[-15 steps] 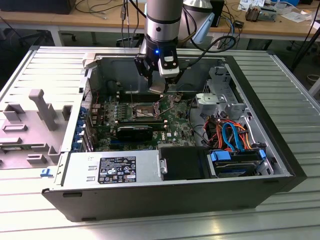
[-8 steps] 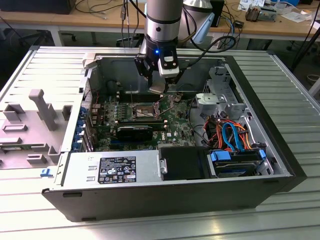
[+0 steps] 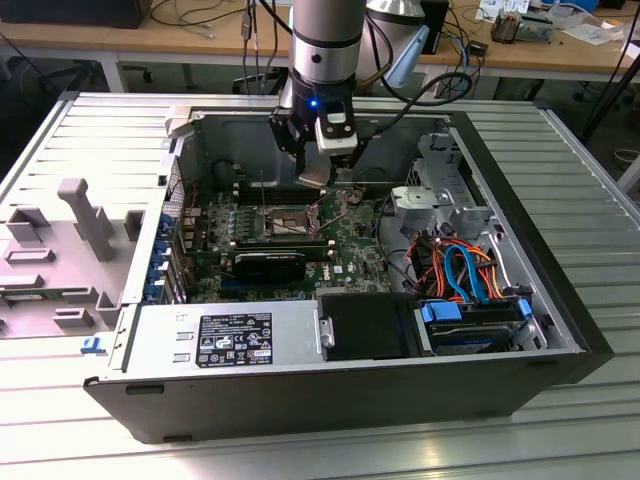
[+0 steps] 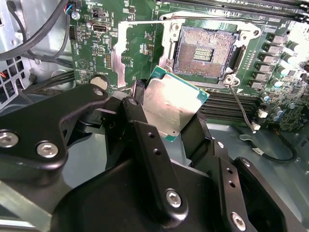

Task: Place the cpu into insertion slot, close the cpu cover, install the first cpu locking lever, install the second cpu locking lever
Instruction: 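Place the cpu into insertion slot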

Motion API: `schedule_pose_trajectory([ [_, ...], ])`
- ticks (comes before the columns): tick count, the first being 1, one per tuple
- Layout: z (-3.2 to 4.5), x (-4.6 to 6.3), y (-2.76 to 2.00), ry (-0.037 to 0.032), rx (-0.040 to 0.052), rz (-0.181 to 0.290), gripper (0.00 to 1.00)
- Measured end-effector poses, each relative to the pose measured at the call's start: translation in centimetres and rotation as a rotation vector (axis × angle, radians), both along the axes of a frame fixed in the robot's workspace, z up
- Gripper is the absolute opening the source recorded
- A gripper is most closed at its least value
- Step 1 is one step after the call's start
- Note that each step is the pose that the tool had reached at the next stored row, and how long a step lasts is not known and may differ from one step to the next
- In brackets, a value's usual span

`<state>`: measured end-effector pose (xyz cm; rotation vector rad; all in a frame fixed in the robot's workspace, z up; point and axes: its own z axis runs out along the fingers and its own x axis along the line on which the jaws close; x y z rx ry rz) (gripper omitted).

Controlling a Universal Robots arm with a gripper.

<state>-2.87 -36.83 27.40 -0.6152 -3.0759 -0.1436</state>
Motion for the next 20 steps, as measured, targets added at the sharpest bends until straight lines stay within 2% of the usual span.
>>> schedule_pose_trajectory([
  [20, -0.01, 0.0, -0.01, 0.0, 0.0, -0.039, 0.55],
])
